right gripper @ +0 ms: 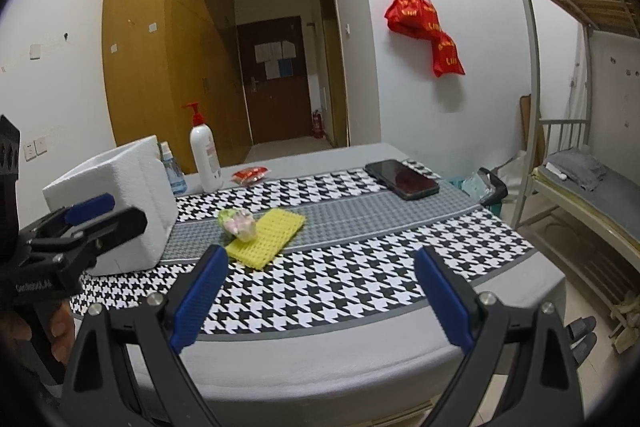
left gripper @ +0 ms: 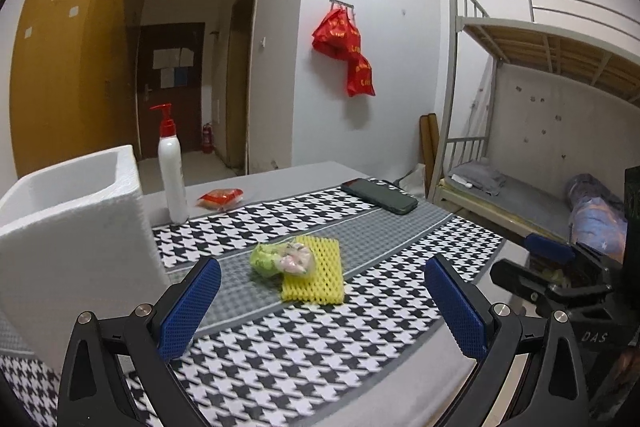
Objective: Organize soft objects
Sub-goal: 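Move the left gripper toward the green-and-pink packet beside the yellow mesh sleeve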
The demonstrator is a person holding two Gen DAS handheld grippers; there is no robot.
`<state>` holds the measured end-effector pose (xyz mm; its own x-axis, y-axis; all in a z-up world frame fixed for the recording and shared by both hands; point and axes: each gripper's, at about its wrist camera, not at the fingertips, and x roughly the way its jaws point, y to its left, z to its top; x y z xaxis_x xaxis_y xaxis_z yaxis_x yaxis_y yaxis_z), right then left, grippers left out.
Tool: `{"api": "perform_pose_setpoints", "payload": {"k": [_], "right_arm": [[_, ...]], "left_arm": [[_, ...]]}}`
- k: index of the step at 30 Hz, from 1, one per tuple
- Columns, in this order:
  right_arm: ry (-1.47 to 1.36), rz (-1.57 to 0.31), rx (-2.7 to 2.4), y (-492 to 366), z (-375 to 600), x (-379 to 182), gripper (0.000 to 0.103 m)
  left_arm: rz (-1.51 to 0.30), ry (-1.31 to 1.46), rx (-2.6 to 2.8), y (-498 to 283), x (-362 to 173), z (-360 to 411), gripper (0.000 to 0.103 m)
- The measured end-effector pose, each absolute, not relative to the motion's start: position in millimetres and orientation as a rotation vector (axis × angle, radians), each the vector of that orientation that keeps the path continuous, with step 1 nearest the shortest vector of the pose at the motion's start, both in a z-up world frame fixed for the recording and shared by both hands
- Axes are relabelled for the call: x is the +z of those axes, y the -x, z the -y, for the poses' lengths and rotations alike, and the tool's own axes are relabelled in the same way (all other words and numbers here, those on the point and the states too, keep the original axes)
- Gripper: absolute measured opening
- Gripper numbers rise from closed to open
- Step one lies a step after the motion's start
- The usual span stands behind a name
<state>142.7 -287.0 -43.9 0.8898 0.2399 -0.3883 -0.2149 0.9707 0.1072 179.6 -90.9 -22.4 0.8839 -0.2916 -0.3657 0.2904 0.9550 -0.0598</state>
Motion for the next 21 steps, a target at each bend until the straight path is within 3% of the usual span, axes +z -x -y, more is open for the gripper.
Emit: {"api": "perform_pose_setpoints", "payload": {"k": [21], "right_arm": [[-0.073,-0.457,0.214,-166.7,295.2,-50.5,0.096]], "left_arm": [[-0.451,-0.062,-0.263,-240.2,-31.6,110.0,0.102]]}}
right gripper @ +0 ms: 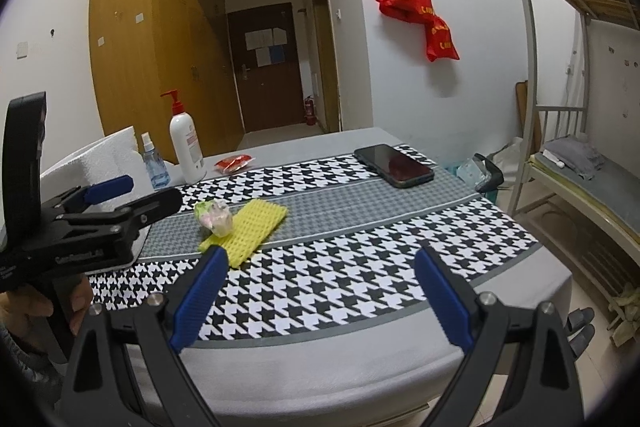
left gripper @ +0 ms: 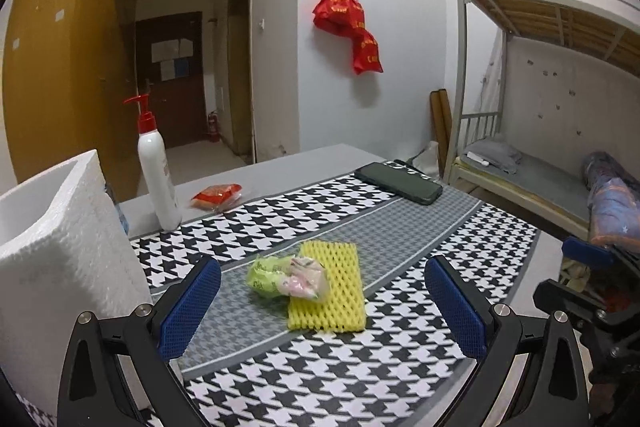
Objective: Organize soft objects
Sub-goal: 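Move the left gripper toward the green-and-pink packet beside the yellow mesh sleeve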
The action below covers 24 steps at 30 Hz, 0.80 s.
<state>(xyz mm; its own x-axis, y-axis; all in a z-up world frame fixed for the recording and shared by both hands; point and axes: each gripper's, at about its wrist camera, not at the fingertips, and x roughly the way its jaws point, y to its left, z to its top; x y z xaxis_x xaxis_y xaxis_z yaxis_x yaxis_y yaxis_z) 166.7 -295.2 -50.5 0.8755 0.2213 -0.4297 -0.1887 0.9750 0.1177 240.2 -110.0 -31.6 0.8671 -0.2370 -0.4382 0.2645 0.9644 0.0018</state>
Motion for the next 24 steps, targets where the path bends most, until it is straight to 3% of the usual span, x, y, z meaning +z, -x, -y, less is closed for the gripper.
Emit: {"api": "perform_pose_setpoints", "payload": {"k": [16,24], "right_arm": [[-0.104,-0.498,0.240,-190.6,295.2,-59.0,0.096],[-0.106,-0.508,0.259,-198.2,292.5,-62.8,0.096]], "left_arm": [[-0.564,-0.099,-0.168,-292.4,-48.4,123.5,0.102],[-0.645,-0.088,-0.124,-317.0,-62.5,121.8,0.094]]}}
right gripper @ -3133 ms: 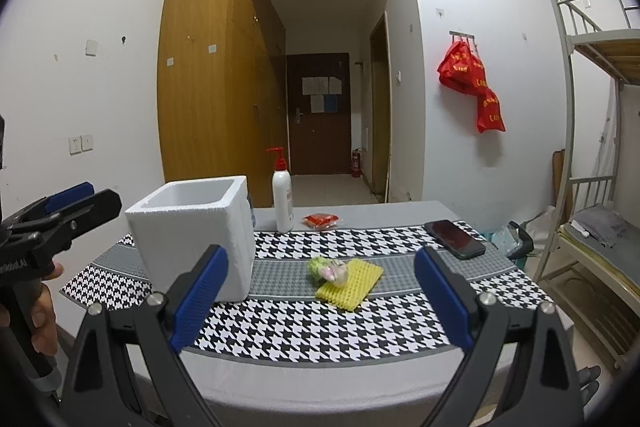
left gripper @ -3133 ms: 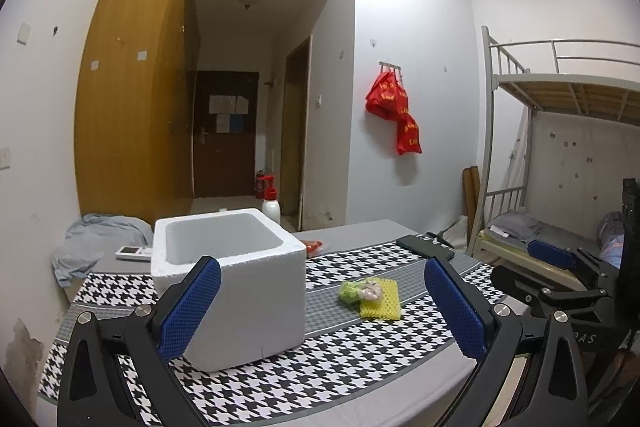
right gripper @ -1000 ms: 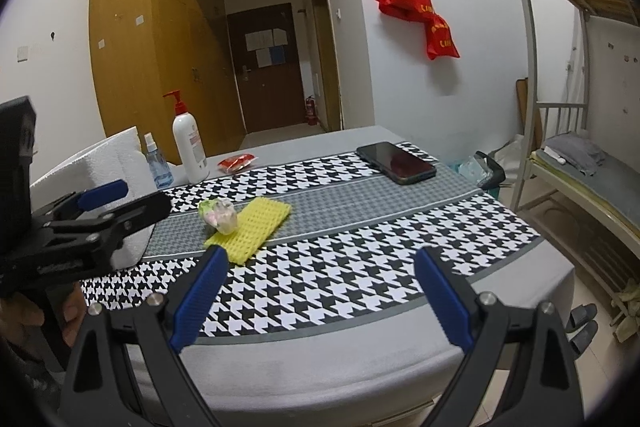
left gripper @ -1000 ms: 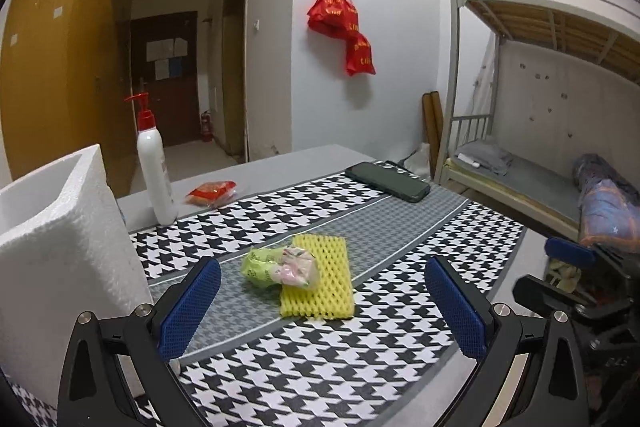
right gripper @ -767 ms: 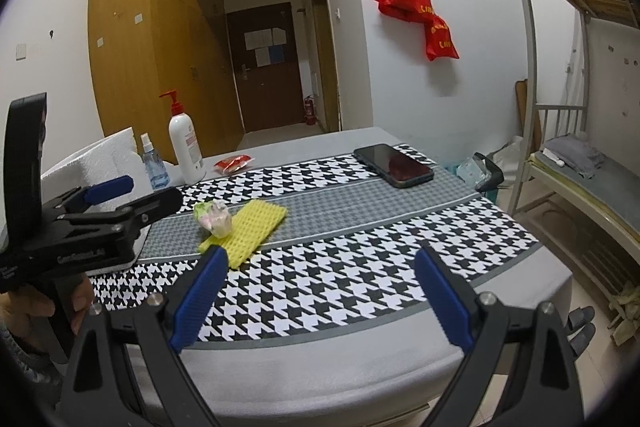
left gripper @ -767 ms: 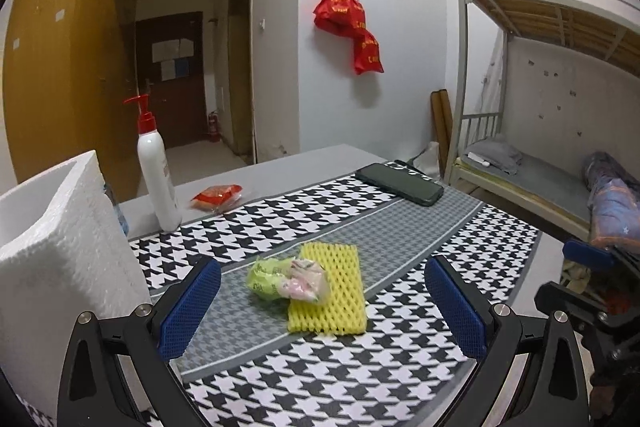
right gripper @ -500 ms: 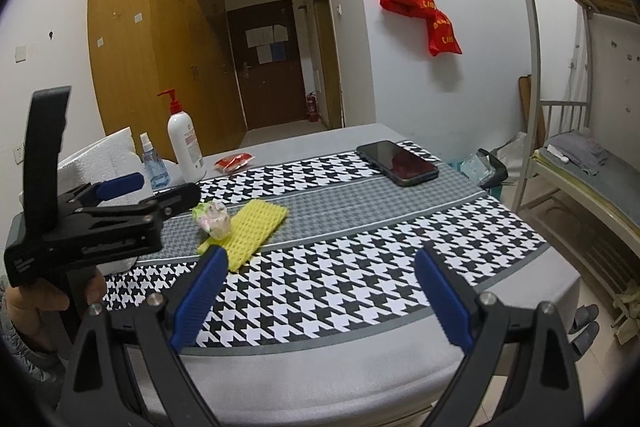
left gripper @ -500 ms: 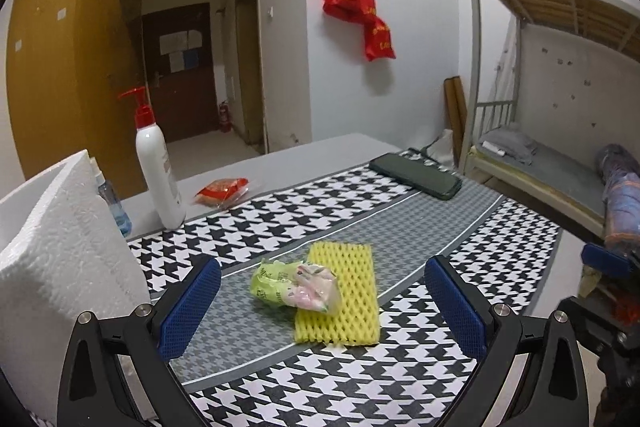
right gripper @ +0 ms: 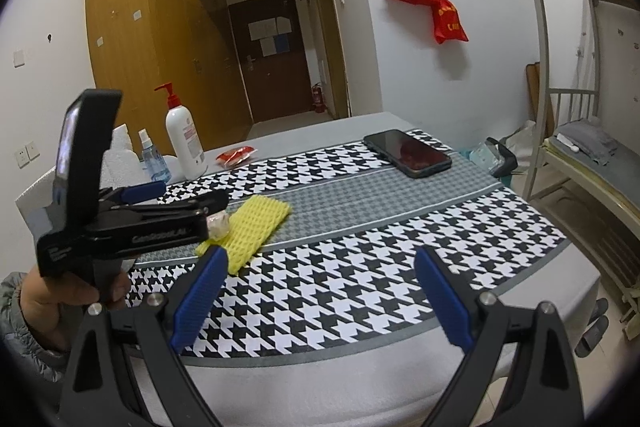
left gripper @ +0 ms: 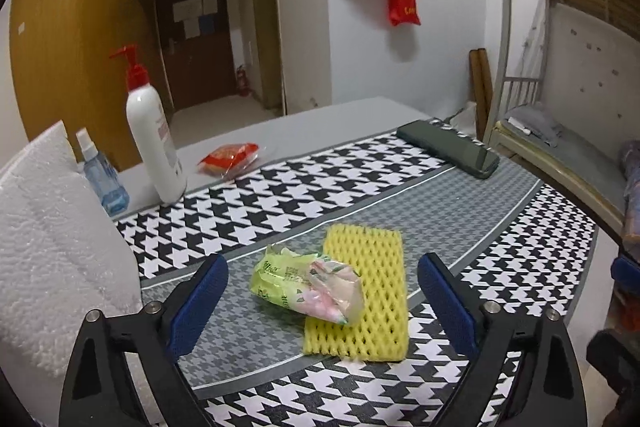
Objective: Organize soft objects
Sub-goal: 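Move the left gripper toward the green-and-pink packet beside the yellow mesh sleeve, then close the left gripper on the green-and-pink packet and lift it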
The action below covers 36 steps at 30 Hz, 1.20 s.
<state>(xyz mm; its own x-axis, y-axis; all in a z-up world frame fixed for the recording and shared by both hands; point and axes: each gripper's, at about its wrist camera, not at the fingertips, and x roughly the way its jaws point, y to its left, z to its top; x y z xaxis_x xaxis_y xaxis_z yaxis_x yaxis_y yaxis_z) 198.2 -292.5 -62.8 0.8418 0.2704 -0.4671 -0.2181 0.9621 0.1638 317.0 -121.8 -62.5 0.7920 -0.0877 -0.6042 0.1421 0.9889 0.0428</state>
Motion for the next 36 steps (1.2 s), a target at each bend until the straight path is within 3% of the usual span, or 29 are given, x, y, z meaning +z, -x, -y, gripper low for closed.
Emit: {"api": "perform_pose_setpoints", "payload": {"k": [10,21,26,36], "right_arm": [[-0.090,-0.528,0.263,-207.5,288.7,-66.3,0.096],[-0.081,-0.552,0.281,-213.2,282.1,-71.4,0.096],[-0.072,-0.562,0.288,-215.4,277.1,-72.1,0.096],[-0.030,-0.591,0.311,-213.6,263.8,-75.2,0.096]], "left_arm": [[-0.731,-0.050,-0.125,-337.4,-81.4,111.3,0.082],[-0.782,-0.034,-0.129,-348.1,-91.1,104.9,0.061],[-0.764,-0.015,-0.163,-343.4,-88.7,100.3,0.050],[-0.724,0.044,-0.207,-331.0,-79.6,84.4,0.039]]}}
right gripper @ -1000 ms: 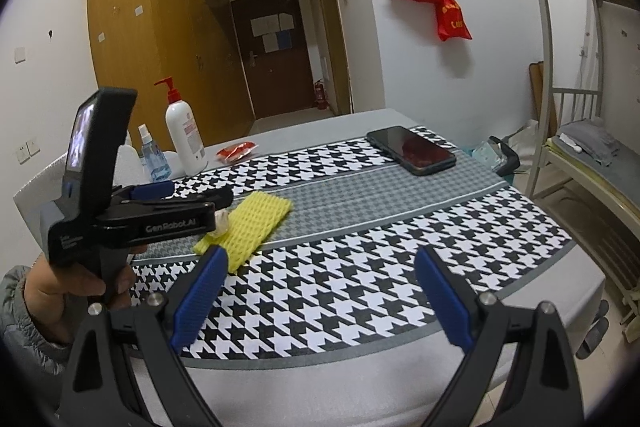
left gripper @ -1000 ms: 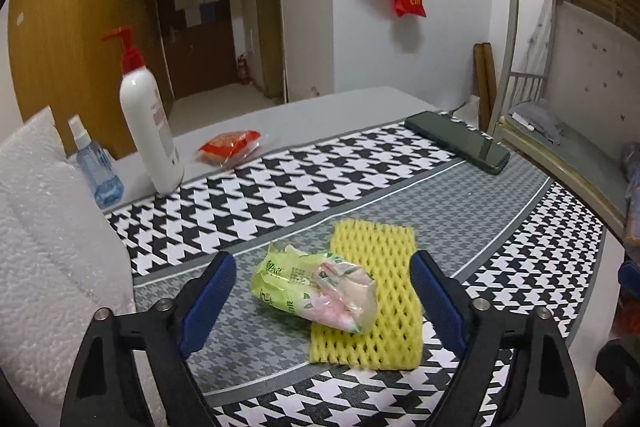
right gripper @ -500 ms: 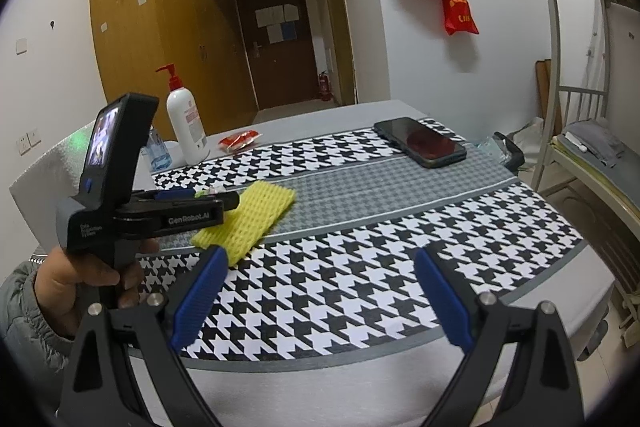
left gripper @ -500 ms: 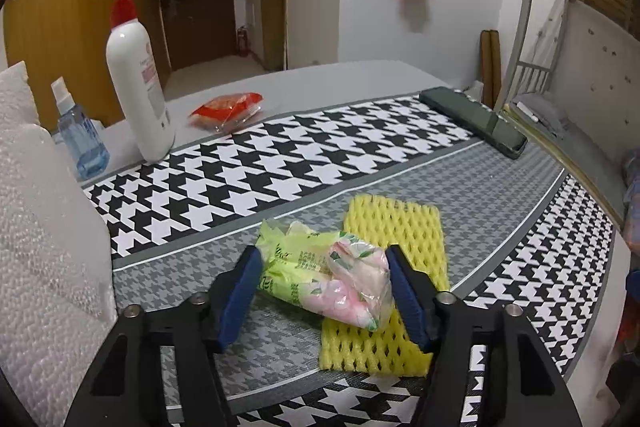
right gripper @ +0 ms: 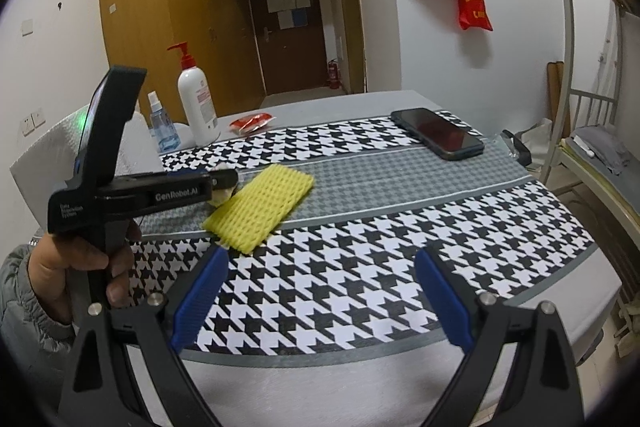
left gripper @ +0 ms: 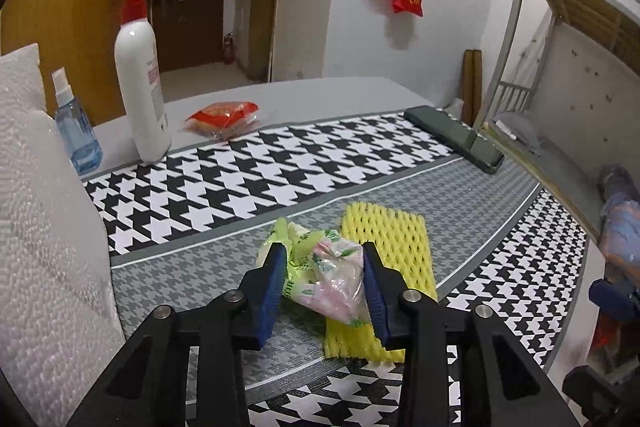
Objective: Organize soft objects
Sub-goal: 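Close the left gripper on the green-and-pink packet and lift it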
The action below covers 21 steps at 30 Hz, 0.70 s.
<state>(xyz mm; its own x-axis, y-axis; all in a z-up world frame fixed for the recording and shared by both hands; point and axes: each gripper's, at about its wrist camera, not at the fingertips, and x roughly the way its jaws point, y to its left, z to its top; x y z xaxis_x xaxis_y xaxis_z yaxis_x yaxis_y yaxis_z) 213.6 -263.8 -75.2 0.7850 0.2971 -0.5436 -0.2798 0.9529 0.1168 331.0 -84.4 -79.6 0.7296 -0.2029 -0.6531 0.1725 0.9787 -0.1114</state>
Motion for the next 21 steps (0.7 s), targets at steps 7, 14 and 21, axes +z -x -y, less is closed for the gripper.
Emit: {"api": "perform_pose_setpoints", "payload": {"k": [7,14,21], "right_arm": [[-0.011,-0.604,0.312,-210.2,260.5,-74.0,0.096],[0.007,-0.604,0.311,-205.6,257.8,-72.5,0.096],[0.016,-0.604,0.316,-203.7,255.4,-71.0,0.096]], "left_arm": [[-0.728,0.010,-0.205,-329.6,-78.4,87.5,0.025],[-0.775,0.010,-0.169,-338.1,-87.4,82.9,0.026],[-0.839,0.033,-0.147,-348.6,-97.4,75.4,0.043]]}}
